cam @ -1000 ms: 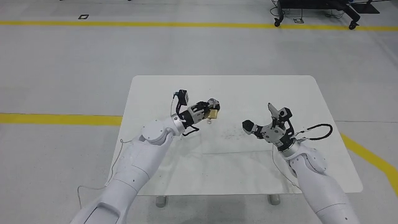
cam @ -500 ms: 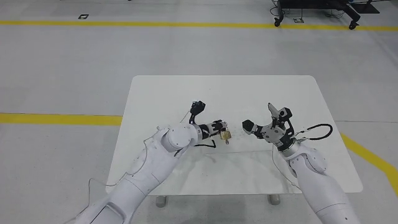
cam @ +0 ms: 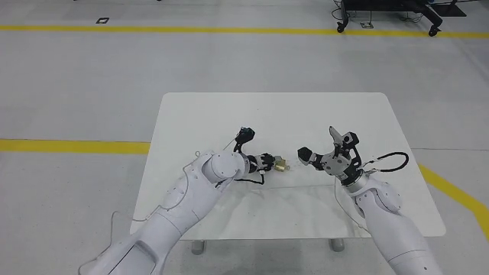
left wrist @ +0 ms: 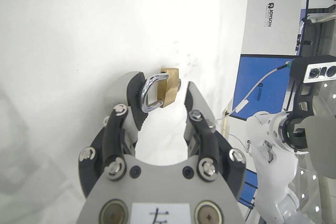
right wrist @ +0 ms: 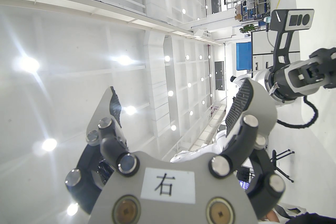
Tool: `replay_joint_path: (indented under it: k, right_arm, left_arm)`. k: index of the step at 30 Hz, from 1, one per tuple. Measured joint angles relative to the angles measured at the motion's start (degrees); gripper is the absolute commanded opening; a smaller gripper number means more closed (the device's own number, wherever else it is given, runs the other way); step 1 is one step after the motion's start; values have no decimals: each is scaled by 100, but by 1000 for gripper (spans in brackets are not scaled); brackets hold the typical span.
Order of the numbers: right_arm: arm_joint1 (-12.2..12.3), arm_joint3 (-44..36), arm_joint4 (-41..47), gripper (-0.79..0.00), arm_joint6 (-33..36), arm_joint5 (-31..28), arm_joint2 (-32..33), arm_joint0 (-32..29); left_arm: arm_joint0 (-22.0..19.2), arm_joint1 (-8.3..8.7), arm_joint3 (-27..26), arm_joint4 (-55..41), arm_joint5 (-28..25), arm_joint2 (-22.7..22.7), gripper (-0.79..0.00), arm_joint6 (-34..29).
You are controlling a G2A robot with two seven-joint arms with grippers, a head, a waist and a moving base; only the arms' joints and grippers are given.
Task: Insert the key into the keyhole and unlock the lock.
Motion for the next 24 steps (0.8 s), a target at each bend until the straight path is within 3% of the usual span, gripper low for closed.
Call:
replay_joint_path:
  k: [5,9,15,19,24]
  right_arm:
    - [0,0,0,0,0,0,0,0]
    - [0,-6,-6,0,-9,3,-1,-1]
    - [-4,-42,200,0,-196,-177,275,20]
    - [17,-254,768,0,-79,-605,851,-187]
    - [28,-581,1391,0,-76,-1250,1651,-516]
  left_arm:
    - [363,181,-517,-71,-270,-442,0,76]
    - [835,383,-1268,84,-548,-927,0,309]
    - [1824,744,-3090,1024,-652,-1919,0,912]
    - [2613,944,-4617,2395,-284,-2461,0,1256]
    - [3340,1041,-6007,3513,309,-2838,0,1636]
